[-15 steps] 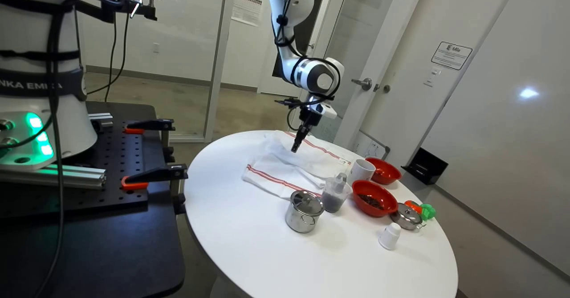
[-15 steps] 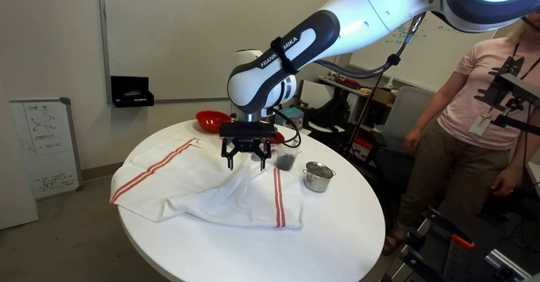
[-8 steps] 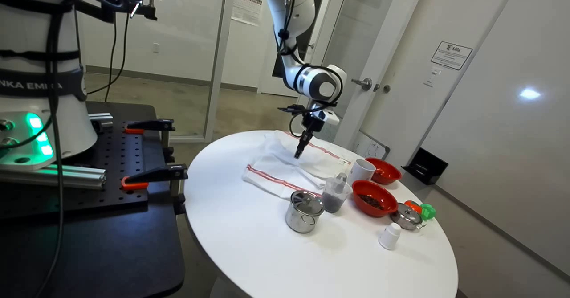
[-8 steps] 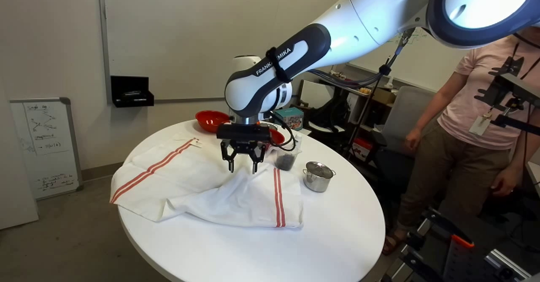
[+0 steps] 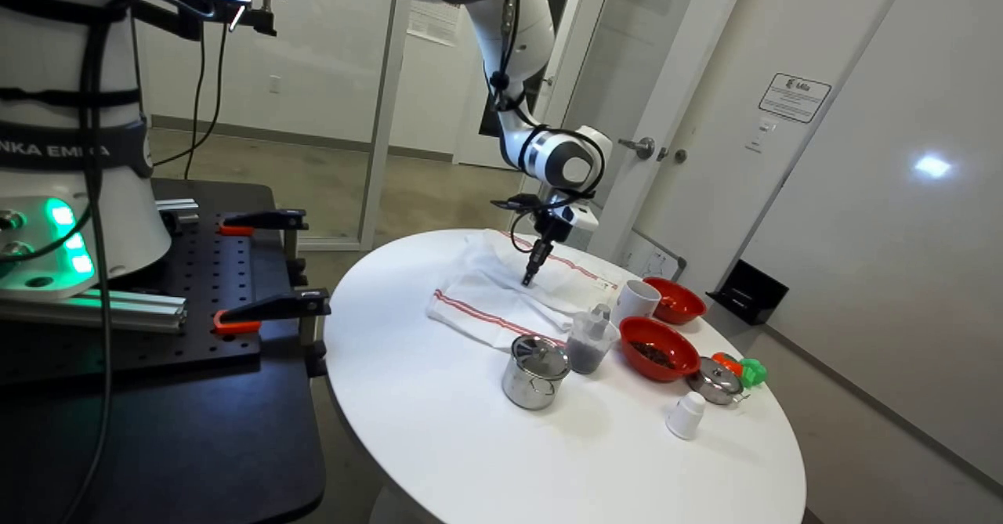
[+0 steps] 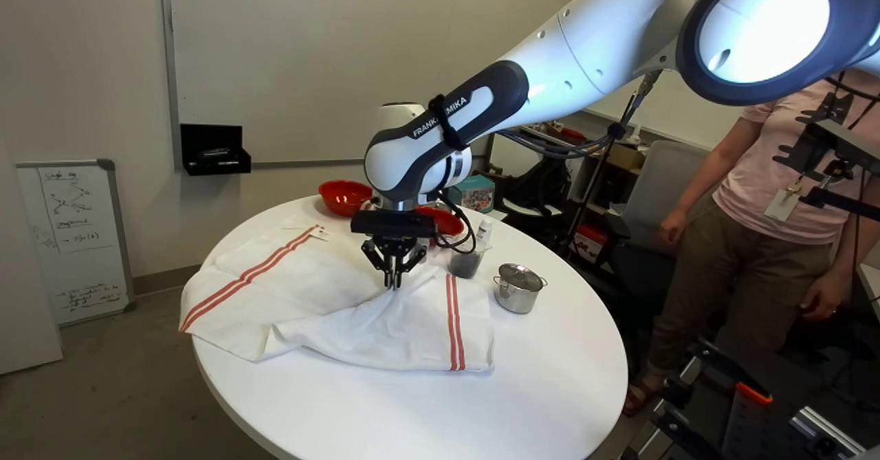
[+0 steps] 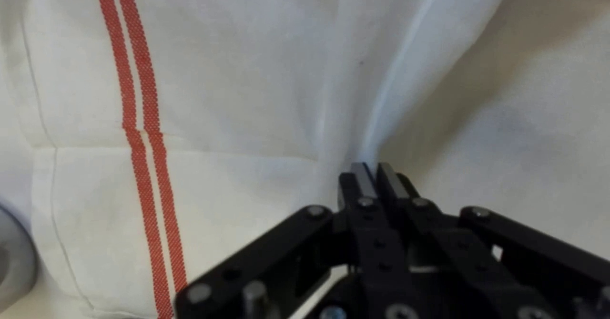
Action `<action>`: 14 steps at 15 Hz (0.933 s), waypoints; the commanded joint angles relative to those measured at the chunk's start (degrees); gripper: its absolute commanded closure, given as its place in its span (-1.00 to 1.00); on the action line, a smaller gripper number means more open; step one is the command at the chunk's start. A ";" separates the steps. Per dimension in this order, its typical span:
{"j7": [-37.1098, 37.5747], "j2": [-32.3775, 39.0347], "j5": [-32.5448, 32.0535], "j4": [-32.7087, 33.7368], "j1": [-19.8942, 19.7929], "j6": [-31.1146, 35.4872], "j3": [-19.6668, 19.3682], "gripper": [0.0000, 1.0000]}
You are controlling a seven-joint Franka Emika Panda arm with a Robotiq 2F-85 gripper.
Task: Pick up the towel and place it back on the table
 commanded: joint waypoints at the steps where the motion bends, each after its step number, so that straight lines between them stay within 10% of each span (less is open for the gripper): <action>1: -0.64 -0.38 0.83 1.99 0.12 -2.53 0.19 1.00; 14: -3.43 -17.18 -1.60 -1.76 1.12 -19.58 0.25 0.99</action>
